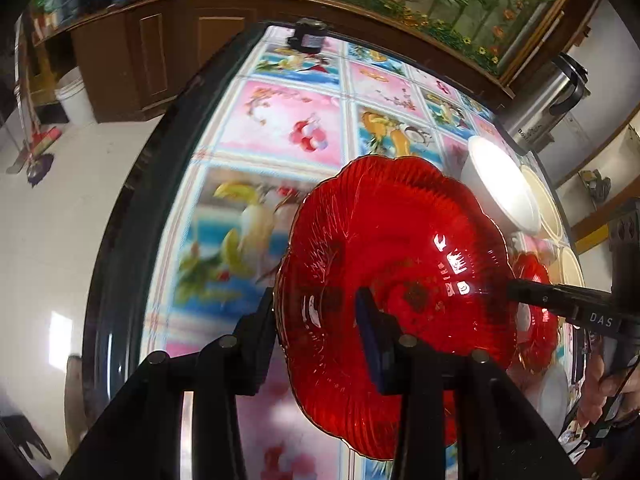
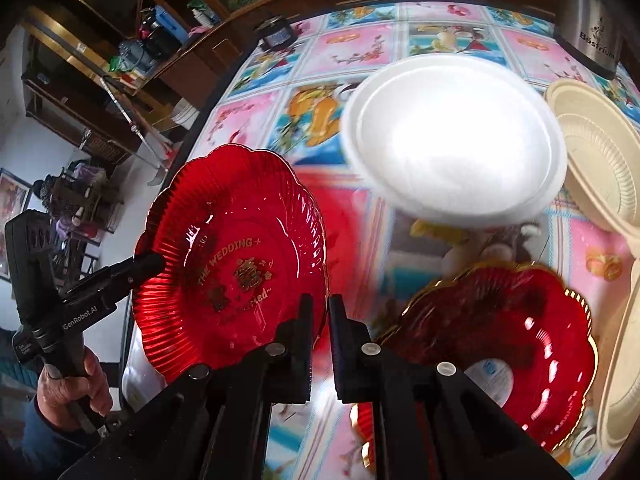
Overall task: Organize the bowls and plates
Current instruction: 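Lift the large red plate and carry it toward the stickered red plate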
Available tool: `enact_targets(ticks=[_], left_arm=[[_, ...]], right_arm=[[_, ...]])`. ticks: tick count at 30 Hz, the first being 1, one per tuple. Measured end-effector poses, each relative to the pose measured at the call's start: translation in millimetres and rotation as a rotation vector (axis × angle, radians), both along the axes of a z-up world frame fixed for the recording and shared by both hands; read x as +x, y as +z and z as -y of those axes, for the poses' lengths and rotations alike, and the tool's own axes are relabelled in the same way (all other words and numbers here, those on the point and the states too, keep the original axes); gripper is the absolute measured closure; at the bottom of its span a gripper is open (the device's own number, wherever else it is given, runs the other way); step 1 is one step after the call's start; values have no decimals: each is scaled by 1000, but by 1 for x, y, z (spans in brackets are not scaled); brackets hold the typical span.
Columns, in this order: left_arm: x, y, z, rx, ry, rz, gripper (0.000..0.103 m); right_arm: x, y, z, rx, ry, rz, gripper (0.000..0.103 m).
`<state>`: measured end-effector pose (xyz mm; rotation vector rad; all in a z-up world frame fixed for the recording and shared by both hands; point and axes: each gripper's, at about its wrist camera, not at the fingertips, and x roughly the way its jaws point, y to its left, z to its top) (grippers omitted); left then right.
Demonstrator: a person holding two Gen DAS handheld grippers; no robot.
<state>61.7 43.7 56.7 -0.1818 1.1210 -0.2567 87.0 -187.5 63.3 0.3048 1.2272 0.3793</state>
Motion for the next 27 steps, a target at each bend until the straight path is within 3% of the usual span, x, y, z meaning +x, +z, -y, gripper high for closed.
enact_targets(ticks=[10, 20, 21, 25, 27], left_arm=[[-75, -4, -37, 10, 104, -32, 66], [-109, -14, -47, 20, 188, -55, 65], [-110, -13, -47, 21, 192, -52, 63], [-117, -8, -43, 27, 208, -30, 37], [-118, -1, -43, 37, 216, -13, 37]], right_arm=[[-41, -2, -32, 60, 118, -57, 94], [-61, -14, -54, 66, 225, -94, 94], [-62, -16, -55, 68, 228, -99, 94], [-62, -20, -53, 79, 238, -114, 92], [-65, -17, -47, 83, 240, -111, 91]])
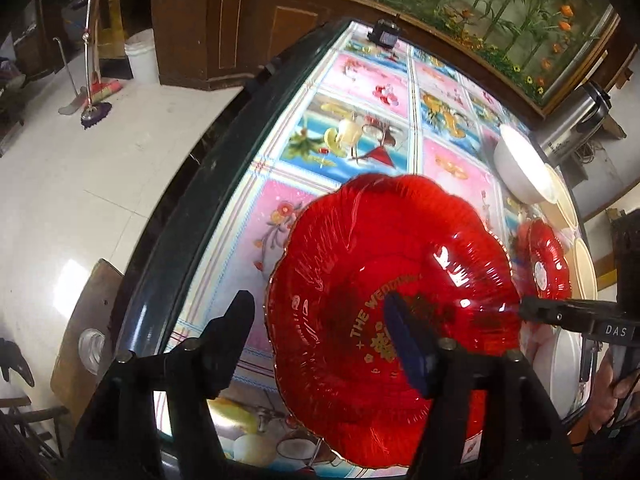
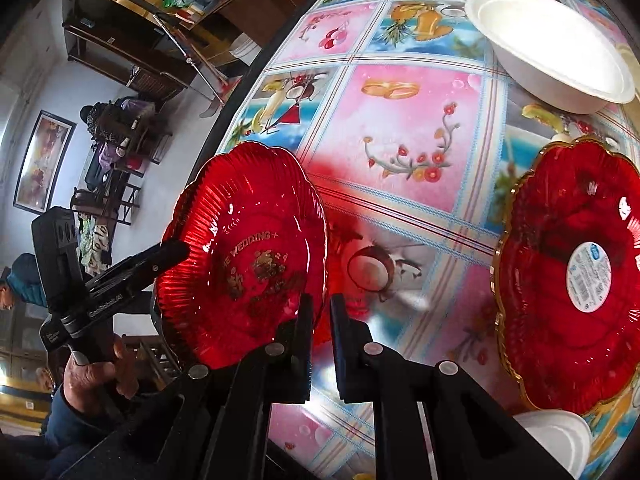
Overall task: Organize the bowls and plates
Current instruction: 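Lift the large red plate and carry it toward the stickered red plate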
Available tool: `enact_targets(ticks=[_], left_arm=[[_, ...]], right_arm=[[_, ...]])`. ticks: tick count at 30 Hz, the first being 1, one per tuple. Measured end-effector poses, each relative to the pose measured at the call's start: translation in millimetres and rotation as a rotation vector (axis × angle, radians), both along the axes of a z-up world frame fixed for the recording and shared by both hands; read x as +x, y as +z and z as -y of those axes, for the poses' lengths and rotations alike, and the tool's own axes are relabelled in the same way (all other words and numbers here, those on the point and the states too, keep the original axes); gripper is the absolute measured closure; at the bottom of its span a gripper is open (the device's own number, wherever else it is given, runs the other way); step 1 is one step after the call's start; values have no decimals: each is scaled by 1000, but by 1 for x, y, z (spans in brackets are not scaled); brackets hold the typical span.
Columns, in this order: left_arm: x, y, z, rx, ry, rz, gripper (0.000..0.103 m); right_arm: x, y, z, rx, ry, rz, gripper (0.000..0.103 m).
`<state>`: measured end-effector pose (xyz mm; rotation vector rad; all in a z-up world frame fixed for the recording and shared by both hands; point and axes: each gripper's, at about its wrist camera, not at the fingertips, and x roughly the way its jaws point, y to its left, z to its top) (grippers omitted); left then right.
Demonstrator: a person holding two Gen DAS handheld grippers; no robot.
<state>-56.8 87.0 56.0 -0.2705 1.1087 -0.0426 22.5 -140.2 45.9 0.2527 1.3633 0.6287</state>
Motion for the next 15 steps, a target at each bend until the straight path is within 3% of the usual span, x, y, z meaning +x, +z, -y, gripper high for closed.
enact_targets(ticks=[7, 15], left_arm=[[-8, 29, 2, 21, 32, 69, 36], [-6, 55, 47, 32, -68, 129, 34]], right_arm=[[-12, -6, 33, -3, -27, -30, 90], [-38, -7, 90, -38, -112, -51, 90]])
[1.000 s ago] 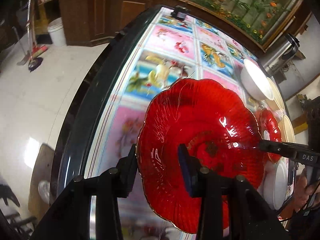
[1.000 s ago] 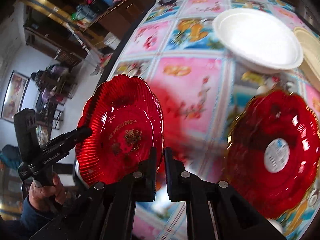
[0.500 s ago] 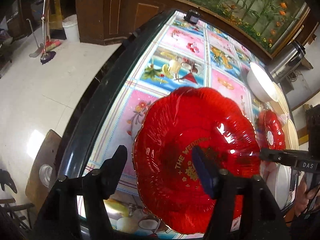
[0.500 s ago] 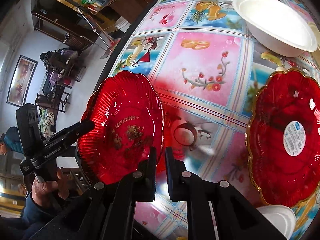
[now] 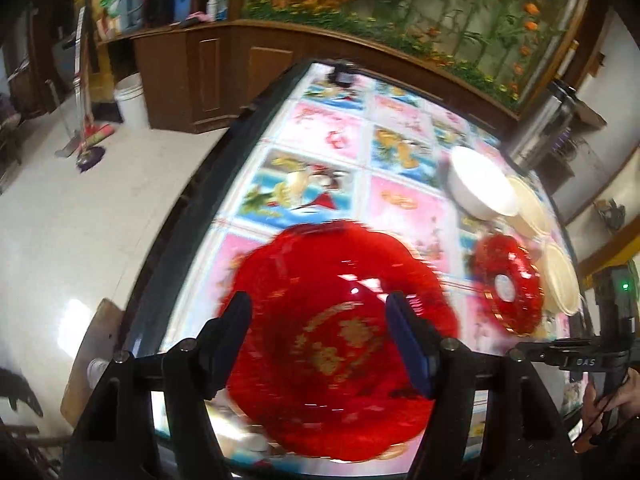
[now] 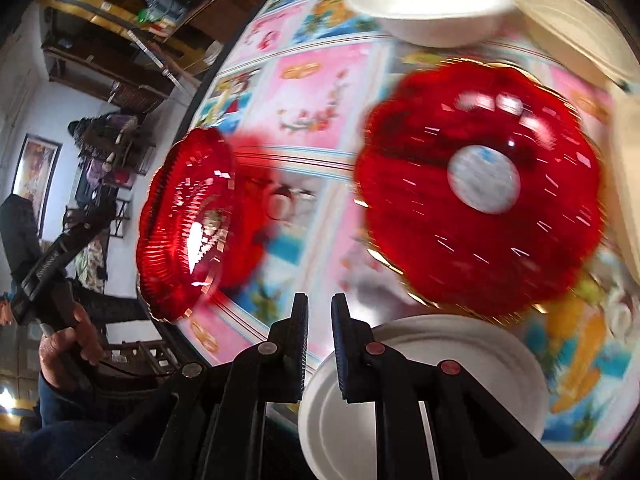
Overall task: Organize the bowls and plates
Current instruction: 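Lift the large red plate and carry it toward the stickered red plate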
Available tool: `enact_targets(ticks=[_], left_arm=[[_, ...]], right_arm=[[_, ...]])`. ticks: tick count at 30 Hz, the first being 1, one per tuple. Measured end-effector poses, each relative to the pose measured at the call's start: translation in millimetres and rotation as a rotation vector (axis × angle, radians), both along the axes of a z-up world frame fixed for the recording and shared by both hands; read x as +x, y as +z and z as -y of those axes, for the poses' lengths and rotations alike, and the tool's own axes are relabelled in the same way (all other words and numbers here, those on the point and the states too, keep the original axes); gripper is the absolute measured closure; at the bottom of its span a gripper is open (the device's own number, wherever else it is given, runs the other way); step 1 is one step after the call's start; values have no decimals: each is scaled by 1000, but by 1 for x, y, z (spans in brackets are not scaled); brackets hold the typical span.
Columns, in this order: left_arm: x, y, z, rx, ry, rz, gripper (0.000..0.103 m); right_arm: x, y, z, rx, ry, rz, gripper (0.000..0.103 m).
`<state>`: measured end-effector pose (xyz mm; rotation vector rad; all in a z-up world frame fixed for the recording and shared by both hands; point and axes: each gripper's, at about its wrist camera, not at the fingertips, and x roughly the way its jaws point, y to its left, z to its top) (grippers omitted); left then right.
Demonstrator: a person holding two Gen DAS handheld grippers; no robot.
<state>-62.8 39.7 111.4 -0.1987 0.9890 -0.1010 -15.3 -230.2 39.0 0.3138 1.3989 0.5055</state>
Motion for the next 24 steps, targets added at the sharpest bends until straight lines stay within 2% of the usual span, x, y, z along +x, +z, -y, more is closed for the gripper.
enact_targets(ticks=[5, 10, 13, 19, 24], left_arm=[[4, 10, 36, -9, -80, 18, 33], [9, 15, 85, -9, -187, 15, 32], [13, 14, 115, -7, -251, -1, 32], [20, 4, 165, -11, -360, -63, 32], [36, -6, 193, -14, -396, -110, 31]], right_arm=[[-21, 0, 38, -4, -65, -7, 90], [-38, 13, 70, 18, -136, 52, 90], [-43, 18, 86, 16, -174, 77, 90], [-49, 17, 121, 41, -278, 66, 90], [-49, 18, 141, 63, -321, 69, 90]])
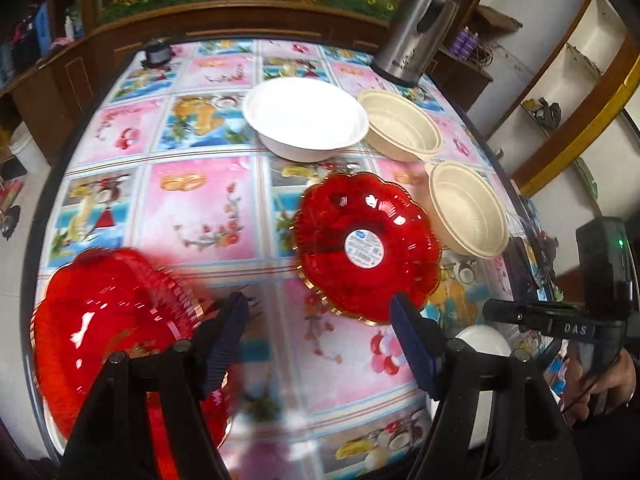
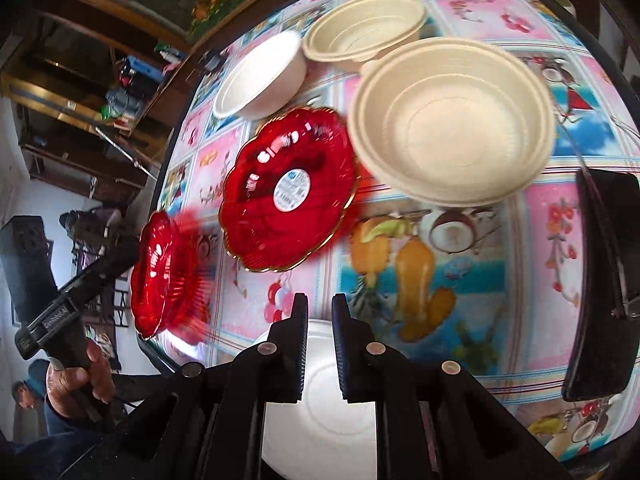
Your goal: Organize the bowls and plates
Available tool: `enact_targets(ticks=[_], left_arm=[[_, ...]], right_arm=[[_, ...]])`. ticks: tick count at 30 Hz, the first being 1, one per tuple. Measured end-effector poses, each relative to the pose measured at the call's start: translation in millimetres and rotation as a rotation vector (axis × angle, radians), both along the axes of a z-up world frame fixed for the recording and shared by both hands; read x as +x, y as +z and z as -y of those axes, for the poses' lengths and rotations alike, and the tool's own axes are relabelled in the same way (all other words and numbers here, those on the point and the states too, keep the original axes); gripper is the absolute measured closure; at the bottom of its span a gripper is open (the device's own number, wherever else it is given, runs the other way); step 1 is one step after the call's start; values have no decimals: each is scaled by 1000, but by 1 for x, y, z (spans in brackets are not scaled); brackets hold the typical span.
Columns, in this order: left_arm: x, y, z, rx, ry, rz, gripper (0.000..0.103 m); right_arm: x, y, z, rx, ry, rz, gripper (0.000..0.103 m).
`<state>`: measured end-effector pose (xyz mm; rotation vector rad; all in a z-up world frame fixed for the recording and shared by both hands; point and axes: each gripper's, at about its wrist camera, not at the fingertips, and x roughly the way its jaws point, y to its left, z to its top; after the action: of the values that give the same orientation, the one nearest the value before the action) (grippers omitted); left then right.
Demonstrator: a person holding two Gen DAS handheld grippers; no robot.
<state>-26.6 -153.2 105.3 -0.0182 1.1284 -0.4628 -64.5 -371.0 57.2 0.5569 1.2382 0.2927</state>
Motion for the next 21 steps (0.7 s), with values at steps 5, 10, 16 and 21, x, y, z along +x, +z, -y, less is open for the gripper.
enact_targets(ticks=[5, 10, 16, 21], left_arm=[[23, -10, 19, 27, -24, -20, 31], [50, -28, 27, 68, -9, -62, 31], [70, -43, 27, 72, 14, -100, 31], [79, -55, 25, 61, 25, -129, 31]], right_arm=[[4, -2, 12, 11, -25, 1, 90], [22, -7, 18, -4, -26, 4, 90], [46, -15, 12, 24, -11, -14, 90], [59, -22, 7, 5, -14, -29, 90]])
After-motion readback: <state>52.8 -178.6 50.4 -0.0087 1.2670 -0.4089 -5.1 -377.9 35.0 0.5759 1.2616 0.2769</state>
